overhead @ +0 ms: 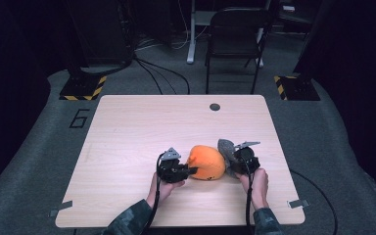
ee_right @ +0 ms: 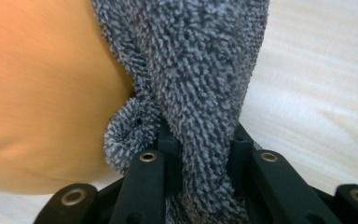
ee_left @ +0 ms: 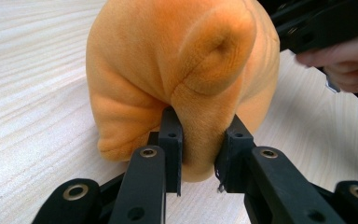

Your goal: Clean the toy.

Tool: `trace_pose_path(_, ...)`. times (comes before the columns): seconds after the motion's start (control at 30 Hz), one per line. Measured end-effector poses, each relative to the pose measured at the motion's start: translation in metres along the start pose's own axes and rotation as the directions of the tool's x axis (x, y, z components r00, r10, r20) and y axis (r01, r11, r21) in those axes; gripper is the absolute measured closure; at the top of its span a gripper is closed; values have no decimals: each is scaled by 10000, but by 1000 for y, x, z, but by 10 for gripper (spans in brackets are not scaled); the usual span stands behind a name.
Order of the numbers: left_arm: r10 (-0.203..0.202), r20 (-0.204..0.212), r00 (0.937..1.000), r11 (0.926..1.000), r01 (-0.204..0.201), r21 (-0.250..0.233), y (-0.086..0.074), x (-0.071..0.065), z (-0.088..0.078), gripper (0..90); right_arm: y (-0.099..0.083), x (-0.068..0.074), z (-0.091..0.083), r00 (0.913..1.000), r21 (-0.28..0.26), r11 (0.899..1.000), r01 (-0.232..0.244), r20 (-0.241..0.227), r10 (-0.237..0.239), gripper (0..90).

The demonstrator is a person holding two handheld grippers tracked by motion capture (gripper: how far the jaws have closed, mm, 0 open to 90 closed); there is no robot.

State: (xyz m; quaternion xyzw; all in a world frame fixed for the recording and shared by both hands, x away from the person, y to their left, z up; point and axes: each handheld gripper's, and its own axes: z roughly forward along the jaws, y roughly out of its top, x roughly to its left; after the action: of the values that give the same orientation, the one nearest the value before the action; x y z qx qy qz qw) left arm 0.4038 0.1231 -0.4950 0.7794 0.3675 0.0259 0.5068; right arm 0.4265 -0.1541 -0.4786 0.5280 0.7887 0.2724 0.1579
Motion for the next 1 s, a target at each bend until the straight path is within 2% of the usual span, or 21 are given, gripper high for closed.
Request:
trace_pose_path(0.13, 13, 17, 10000, 10000, -13, -17, 0, 0, 0, 747, -4, -2, 13, 9999, 543, 9985, -100, 34, 99, 739)
trace_pose_path(0.23, 18, 35, 10000, 10000, -18, -15, 0, 1, -1, 746, -2, -3, 10, 9999, 438, 9990, -5, 165, -3, 739)
trace_pose_path(0.37, -11, 22, 10000, 10000, 11, -45, 0, 1, -1, 747, 3, -5, -6, 9997, 31, 9998, -213, 150, 212, 739)
trace_pose_path(0.5, 9, 12, 10000, 10000, -9, -46, 0, 0, -1, 746, 12, -4, -30, 9999, -824, 9965, -145, 25, 148, 740)
trace_pose_path(0.6, 13, 5, 10000, 10000, -13, -31, 0, 0, -1, 746, 20, 9, -49, 9997, -1370, 9906, -25, -240, -8, 739)
trace_pose_path(0.7, 12, -20, 10000, 10000, -12, -31, 0, 0, -1, 746, 29, 31, -64, 9968, -1930, 9797, 543, -465, -644, 738)
trace_pose_path(0.8, 70, -30, 10000, 10000, -70, 4, 0, 0, -1, 746, 33, 44, -72, 9929, -2356, 9680, 869, -587, -1034, 738)
trace_pose_path(0.9, 147, -15, 9999, 9999, -147, -7, 0, 0, 0, 746, 37, 57, -83, 9873, -2982, 9503, 897, -992, -1244, 739)
trace_pose_path(0.93, 35, -29, 10000, 9999, -36, -96, 0, -2, 0, 746, 38, 61, -85, 9854, -3073, 9475, 882, -1119, -1281, 739)
trace_pose_path(1.0, 140, -68, 9999, 9999, -140, -73, 0, -2, 0, 746, 39, 66, -86, 9805, -3194, 9439, 833, -1426, -1348, 739)
